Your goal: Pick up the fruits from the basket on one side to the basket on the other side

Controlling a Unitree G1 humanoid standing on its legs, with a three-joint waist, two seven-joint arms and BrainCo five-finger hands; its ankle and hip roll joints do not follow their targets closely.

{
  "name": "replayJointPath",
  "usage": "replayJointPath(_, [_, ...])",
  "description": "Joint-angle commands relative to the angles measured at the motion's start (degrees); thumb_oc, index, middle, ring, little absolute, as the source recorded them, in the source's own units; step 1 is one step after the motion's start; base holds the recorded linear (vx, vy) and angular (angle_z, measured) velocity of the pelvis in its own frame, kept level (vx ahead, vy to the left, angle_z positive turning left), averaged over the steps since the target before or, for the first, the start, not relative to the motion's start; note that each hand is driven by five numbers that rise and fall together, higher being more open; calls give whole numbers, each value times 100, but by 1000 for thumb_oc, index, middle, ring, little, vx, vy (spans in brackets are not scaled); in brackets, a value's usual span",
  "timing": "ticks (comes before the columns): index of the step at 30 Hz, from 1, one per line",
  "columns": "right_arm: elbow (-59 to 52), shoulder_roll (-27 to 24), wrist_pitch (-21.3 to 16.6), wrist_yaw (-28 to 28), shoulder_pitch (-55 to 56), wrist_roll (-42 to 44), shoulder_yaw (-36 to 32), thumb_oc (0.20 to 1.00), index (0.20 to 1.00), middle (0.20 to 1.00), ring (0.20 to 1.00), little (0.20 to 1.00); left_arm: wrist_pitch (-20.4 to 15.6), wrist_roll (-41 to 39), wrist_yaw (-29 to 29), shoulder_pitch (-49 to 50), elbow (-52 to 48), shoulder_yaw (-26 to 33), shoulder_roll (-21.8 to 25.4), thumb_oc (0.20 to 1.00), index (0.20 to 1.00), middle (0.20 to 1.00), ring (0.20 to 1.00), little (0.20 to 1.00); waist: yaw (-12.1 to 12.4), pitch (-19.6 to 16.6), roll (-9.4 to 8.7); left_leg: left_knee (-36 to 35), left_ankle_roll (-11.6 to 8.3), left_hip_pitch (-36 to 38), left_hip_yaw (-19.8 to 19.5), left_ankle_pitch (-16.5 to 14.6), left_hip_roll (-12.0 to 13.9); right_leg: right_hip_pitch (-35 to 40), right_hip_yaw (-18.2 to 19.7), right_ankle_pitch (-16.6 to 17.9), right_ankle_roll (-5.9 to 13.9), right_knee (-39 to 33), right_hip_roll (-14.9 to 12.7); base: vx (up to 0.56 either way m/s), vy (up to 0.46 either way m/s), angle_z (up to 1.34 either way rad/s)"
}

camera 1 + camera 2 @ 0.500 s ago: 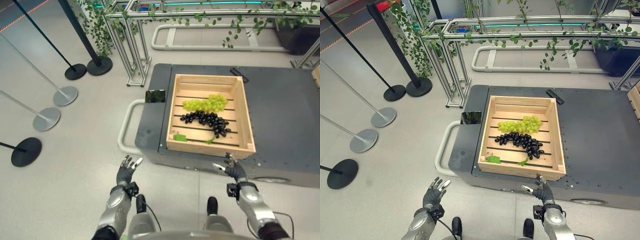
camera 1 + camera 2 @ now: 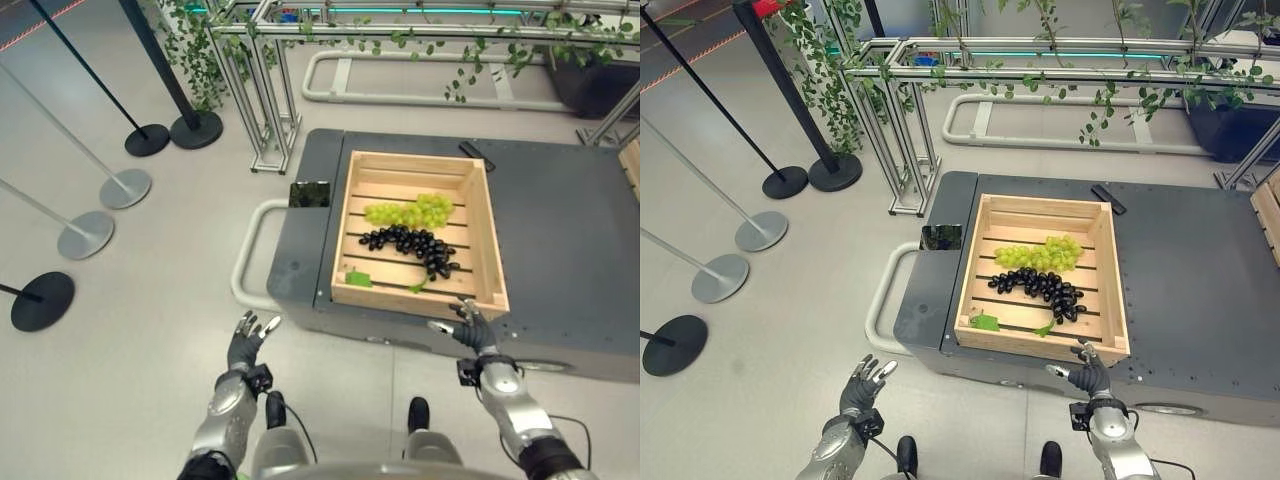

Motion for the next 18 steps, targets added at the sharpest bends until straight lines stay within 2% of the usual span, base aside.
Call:
replayJointPath(1, [-625,-82,-187,-86,-407,-96,-189,1000,1000,1000,1000,1000,-37,378,38,-295,-181,-154,250,1000,1000,1000,1000,1000,124,-193,-258,154,36,-471,31,57,-126,502,-546,-1328,83,325,-153,36,64,3])
replayJointPath(4, [-641,-98,-154,-103,-453,-161,-161,1000,1000,1000,1000,1000,-18,572,92,-362,-45,-127,316,1000,1000,1000,1000,1000,146,-217,-302,185,60,-490,50,22,-167,463,-549,-1325,108,380,-209,17,39,1])
replayJointPath(10, [-873,-211,-200,-68,-514,-261,-209,1000,1000,1000,1000,1000,173,1901,306,-486,709,-42,564,1000,1000,1000,1000,1000,192,-252,-392,237,119,-514,70,-43,-220,395,-541,-1363,150,544,-284,3,4,1])
replayJointPath(12, [-940,-258,-210,-83,-518,-292,-238,1000,1000,1000,1000,1000,197,1858,348,-494,948,10,528,1000,1000,1000,1000,1000,198,-256,-400,246,128,-516,76,-49,-225,375,-536,-1373,154,575,-303,0,0,0])
replayJointPath(14, [-1109,-333,-246,-166,-605,-255,-290,1000,1000,1000,1000,1000,365,2368,512,-619,1818,41,487,1000,1000,1000,1000,1000,181,-272,-431,256,139,-513,98,-66,-223,356,-537,-1382,164,608,-326,0,0,0])
replayJointPath(18, [-1511,-434,-269,-171,-600,-18,-420,1000,1000,1000,1000,1000,571,2560,732,-688,2983,303,381,1000,1000,1000,1000,1000,175,-327,-489,277,147,-501,137,-86,-224,379,-539,-1382,178,581,-325,0,0,0])
